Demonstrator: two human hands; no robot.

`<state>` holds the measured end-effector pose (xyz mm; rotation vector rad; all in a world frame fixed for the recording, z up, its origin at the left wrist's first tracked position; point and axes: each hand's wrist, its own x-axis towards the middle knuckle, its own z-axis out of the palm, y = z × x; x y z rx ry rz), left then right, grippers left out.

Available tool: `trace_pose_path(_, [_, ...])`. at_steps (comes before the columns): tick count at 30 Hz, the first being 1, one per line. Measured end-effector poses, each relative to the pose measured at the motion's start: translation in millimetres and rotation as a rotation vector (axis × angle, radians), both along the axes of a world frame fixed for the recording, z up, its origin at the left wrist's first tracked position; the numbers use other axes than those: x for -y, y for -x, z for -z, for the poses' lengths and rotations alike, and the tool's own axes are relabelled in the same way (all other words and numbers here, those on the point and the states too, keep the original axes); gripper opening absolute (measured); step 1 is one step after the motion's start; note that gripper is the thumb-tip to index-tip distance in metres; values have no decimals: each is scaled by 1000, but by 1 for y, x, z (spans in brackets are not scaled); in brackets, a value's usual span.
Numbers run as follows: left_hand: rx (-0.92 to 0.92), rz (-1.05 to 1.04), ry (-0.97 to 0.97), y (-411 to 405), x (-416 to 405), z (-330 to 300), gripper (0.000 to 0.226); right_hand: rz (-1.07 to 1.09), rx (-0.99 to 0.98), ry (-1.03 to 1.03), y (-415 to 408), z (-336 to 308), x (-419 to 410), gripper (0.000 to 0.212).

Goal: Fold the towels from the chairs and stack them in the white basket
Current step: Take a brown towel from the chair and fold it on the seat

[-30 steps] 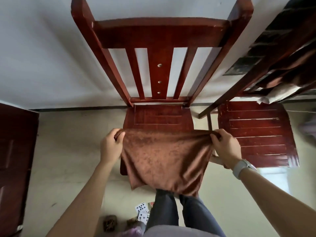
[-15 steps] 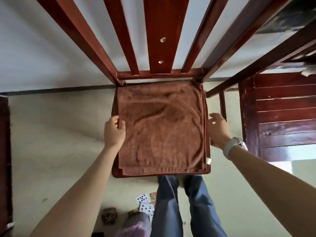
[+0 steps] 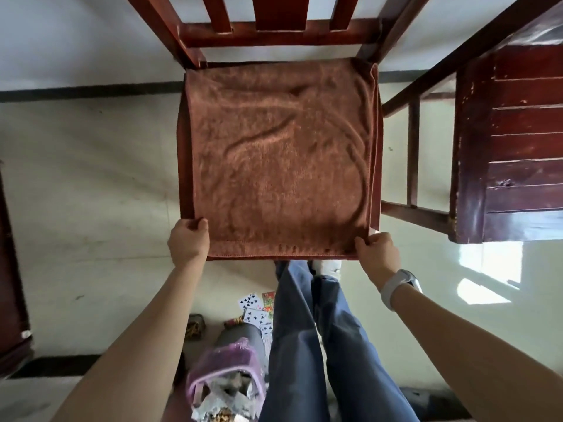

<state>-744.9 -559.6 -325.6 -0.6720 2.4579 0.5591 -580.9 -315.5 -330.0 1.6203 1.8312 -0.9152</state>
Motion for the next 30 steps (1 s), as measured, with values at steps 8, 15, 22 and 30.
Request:
trace_pose_path(8, [-197,-21,19,-22,13,-4,30,-35,2,-65,-5,13,6,29])
trace_pose_path(15, [-167,-269,-369,-19,16,-4,20,295,-273,-17,0,7,18,16])
trace_pose_path(22, [83,-275,-511,-23,43,-15,15,227,-408,-78,-18,-12,-3,12])
trace_pose_path(30, [35,10,-354,-32,51,-3,23,357,-310,29,-35,1,11,10])
